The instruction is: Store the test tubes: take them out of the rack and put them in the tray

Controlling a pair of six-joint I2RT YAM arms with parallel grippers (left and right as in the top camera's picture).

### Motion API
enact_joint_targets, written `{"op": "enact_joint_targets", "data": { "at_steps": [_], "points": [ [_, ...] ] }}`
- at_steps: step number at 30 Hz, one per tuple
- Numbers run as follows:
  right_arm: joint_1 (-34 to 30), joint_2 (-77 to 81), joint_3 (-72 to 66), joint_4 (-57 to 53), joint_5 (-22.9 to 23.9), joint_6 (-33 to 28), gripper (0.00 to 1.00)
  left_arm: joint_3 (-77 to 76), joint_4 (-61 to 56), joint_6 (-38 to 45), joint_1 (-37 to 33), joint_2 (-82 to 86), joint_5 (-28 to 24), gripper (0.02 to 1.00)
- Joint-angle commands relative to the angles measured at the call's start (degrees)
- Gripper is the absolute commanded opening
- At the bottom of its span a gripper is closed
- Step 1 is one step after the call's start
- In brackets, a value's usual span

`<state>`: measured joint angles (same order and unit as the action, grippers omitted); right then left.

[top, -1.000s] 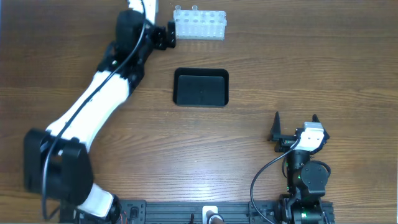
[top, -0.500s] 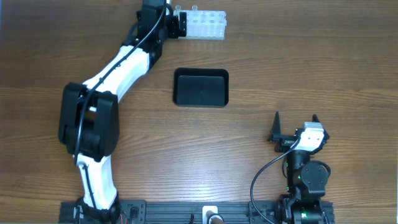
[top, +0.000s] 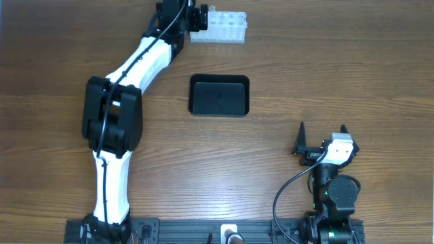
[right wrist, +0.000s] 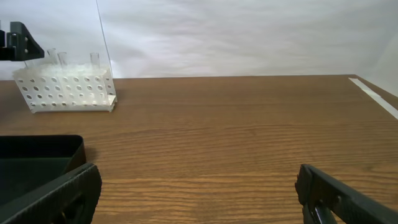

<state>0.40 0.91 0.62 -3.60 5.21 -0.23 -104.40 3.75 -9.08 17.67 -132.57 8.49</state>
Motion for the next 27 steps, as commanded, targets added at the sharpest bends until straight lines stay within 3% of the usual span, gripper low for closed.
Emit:
{"op": "enact_joint_targets", "data": {
  "at_steps": [1, 6, 11, 27],
  "points": [
    [-0.4, -0.6, -0.3, -0.3, -0.2, 0.2, 0.991, -2.3, -0.1, -0.7, 0.1, -2.1, 1.0, 0.939],
    [-0.4, -0.6, -0.3, -0.3, -0.2, 0.2, 0.991, -2.3, -0.3, -0.9, 0.1, -2.1, 1.0, 0.851],
    [-0.4, -0.6, -0.3, -0.3, -0.2, 0.2, 0.991, -2.3, -0.8, -3.5, 0.1, -2.1, 1.0, 0.693],
    [-0.4, -0.6, -0.3, -0.3, -0.2, 0.2, 0.991, -2.3, -1.8, -3.4, 1.2, -2.2, -0.5, 0.603]
  ]
}}
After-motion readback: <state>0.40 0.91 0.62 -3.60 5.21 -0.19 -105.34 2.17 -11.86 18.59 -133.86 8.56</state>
